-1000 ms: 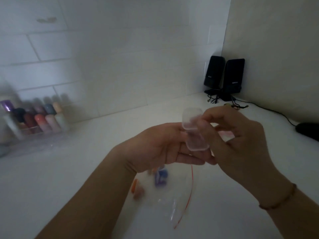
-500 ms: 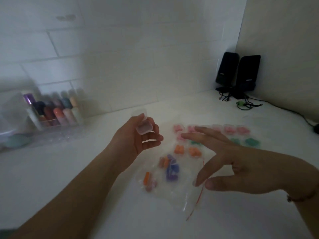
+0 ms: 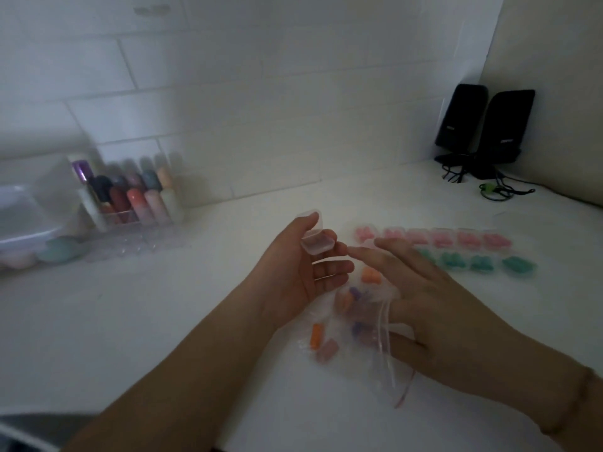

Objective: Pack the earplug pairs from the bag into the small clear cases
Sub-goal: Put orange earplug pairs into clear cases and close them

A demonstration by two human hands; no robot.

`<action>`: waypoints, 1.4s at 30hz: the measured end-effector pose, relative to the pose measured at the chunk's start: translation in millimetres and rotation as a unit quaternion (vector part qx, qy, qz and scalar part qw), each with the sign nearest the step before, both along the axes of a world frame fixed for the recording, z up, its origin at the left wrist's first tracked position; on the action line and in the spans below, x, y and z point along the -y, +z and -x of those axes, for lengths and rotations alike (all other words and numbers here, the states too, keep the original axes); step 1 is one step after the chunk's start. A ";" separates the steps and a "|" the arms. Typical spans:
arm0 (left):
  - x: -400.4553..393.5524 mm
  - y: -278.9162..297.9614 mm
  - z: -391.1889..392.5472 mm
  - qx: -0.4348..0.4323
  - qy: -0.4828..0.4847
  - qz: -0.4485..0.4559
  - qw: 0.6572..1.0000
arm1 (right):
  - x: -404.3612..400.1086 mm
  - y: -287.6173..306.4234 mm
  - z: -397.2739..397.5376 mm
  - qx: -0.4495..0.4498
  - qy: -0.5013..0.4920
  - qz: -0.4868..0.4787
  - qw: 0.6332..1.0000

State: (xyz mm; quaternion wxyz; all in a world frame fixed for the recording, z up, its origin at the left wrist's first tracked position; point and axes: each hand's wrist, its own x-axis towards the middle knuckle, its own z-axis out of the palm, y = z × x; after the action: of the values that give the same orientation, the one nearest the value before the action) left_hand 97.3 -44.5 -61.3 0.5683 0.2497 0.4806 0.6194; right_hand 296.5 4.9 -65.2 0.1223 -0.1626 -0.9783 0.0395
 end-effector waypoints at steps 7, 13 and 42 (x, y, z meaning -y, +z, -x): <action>2.4 2.3 0.5 -0.006 0.005 0.021 1.000 | 2.5 -2.4 11.0 -0.007 -0.110 -0.099 0.989; 4.4 3.2 0.8 -0.012 -0.017 0.014 1.000 | 4.9 -2.7 19.9 0.006 -0.156 -0.032 0.987; 10.3 11.9 2.3 -0.035 -0.084 -0.011 0.996 | 3.3 7.1 6.0 -0.072 -0.118 -0.031 0.990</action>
State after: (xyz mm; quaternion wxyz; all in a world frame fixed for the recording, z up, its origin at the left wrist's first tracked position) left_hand 95.0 -54.8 -49.4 0.5982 0.3173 0.4707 0.5656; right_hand 290.6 1.6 -58.1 0.2011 -0.2702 -0.9415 0.0064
